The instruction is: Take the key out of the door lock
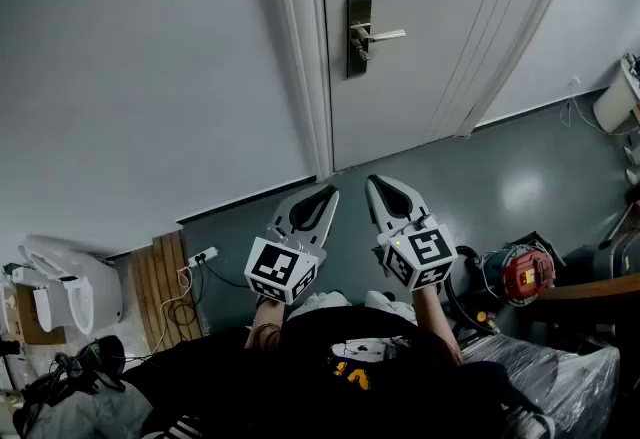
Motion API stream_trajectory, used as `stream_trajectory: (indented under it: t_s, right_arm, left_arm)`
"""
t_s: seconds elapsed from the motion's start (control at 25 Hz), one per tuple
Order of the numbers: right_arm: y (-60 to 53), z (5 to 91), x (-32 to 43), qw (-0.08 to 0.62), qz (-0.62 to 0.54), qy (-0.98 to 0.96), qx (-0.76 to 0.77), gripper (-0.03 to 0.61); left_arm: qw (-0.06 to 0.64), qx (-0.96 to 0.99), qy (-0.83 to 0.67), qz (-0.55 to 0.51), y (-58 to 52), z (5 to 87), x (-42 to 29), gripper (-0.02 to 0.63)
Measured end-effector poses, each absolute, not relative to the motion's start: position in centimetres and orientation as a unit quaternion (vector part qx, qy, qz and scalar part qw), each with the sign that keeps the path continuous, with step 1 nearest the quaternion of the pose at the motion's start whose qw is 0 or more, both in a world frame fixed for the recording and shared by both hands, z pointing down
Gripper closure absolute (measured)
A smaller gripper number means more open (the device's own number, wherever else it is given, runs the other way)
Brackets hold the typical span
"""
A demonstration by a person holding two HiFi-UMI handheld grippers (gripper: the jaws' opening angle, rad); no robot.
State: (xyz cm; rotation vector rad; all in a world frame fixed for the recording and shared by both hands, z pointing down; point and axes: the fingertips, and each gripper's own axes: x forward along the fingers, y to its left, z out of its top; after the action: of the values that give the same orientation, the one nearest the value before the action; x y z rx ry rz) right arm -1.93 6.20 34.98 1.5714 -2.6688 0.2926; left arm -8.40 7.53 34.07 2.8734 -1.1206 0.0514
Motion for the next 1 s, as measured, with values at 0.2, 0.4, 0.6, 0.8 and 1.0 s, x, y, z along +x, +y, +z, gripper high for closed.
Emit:
stream_trajectory:
  t_s: [0.2, 0.4, 0.6, 0.8, 1.0]
  right_arm:
    - [7.0, 34.7, -2.8, -0.001, 0.097, -0.855, 0.509, 0.574]
    - [7.1, 34.8, -4.5, -0.009, 0.091, -0.858, 0.506, 0.574]
    - [7.6, 35.3, -5.3, 0.004, 0.088, -0.857, 0.508, 0.572]
    - [7.0, 35.3, -4.8, 0.005, 0.089, -0.855, 0.511, 0.572]
    - [5.7, 35.8, -4.5, 0.005, 0.097, -0.857, 0.507, 0.572]
  left_arm:
    - [0.023, 0.930, -0.367, 0.016, 8.6, 34.0, -9.8, 0.591]
    - [0.024, 0.930, -0.367, 0.017, 8.9, 34.6, -11.3, 0.591]
    - [0.029, 0.933, -0.358, 0.016, 9.1, 35.1, -11.6, 0.591]
    - [0.030, 0.935, -0.354, 0.010, 9.0, 35.1, -11.3, 0.591]
    - [0.035, 0.932, -0.360, 0.013, 7.7, 35.7, -11.1, 0.591]
